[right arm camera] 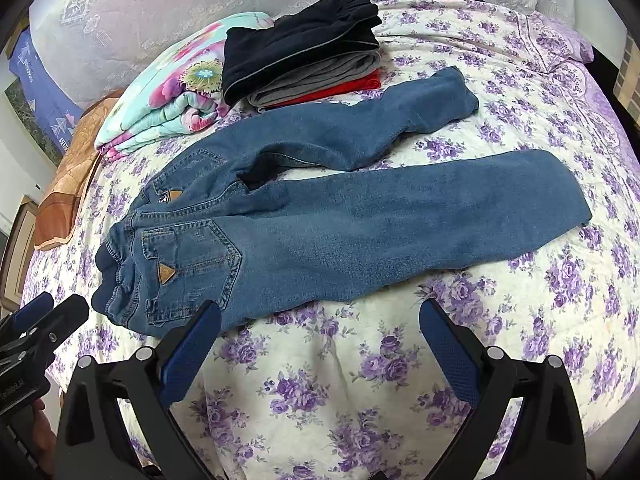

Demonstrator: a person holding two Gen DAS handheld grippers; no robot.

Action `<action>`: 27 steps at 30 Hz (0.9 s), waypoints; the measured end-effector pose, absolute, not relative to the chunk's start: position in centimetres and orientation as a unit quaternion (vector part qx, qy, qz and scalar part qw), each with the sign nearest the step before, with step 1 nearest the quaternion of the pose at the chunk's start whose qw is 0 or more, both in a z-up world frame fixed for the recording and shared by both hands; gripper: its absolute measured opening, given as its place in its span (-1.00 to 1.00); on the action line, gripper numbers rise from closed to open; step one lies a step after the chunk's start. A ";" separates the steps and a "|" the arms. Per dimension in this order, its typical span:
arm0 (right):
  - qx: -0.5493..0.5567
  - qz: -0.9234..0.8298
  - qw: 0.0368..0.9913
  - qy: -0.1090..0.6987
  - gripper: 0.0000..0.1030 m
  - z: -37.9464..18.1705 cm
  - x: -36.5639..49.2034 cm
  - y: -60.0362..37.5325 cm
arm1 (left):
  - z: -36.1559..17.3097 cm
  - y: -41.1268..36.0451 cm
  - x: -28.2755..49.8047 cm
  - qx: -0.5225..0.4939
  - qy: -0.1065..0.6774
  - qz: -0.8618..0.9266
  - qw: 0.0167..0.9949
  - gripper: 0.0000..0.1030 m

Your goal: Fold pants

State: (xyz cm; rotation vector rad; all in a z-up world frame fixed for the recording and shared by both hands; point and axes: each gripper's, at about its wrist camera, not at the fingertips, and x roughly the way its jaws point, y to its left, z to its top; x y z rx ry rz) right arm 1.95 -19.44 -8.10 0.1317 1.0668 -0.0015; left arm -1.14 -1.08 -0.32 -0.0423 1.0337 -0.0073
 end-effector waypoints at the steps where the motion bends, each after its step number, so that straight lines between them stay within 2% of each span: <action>1: 0.063 -0.001 0.859 0.508 0.93 -8.1 2.0 -19.4 | -0.3 -1.1 -1.1 -0.020 0.494 -0.003 0.869 0.91; 27: 0.063 0.000 0.858 0.510 0.93 -8.3 2.2 -19.4 | -0.8 -0.7 -0.9 -0.020 0.497 -0.002 0.868 0.91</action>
